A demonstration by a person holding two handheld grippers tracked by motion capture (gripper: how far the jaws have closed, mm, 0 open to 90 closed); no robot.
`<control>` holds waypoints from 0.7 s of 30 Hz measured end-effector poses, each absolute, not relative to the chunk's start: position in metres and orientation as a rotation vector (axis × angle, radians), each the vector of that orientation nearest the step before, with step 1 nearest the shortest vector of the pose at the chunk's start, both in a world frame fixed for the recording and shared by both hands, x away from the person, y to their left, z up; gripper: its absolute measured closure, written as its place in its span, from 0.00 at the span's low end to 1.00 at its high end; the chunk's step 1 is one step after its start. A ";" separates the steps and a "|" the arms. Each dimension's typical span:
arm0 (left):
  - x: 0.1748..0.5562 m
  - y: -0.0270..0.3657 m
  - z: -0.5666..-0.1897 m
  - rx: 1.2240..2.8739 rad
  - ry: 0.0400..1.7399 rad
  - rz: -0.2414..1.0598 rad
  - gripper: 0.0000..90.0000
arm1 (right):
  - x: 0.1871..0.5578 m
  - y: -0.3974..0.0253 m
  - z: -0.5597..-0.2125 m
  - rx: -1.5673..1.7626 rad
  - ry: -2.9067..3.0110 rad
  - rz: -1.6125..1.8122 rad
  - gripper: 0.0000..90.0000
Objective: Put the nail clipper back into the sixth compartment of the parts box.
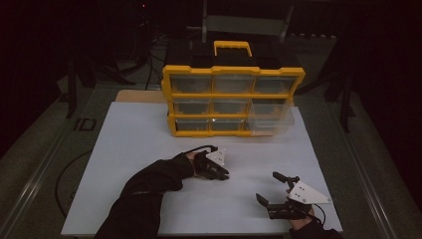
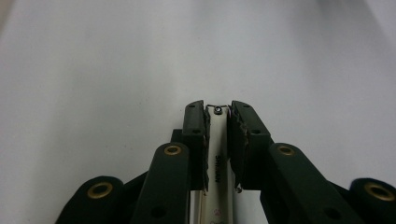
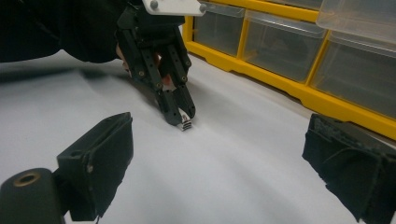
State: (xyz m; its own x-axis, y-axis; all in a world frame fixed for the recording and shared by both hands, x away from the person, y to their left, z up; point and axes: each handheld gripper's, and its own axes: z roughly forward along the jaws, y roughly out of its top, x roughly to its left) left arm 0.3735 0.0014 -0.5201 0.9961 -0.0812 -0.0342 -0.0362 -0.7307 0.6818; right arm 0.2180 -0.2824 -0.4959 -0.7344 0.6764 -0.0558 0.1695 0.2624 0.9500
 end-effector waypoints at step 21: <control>0.372 0.004 -0.468 2.380 0.086 -0.013 0.87 | 0.218 -0.284 -0.494 0.763 2.068 1.484 0.10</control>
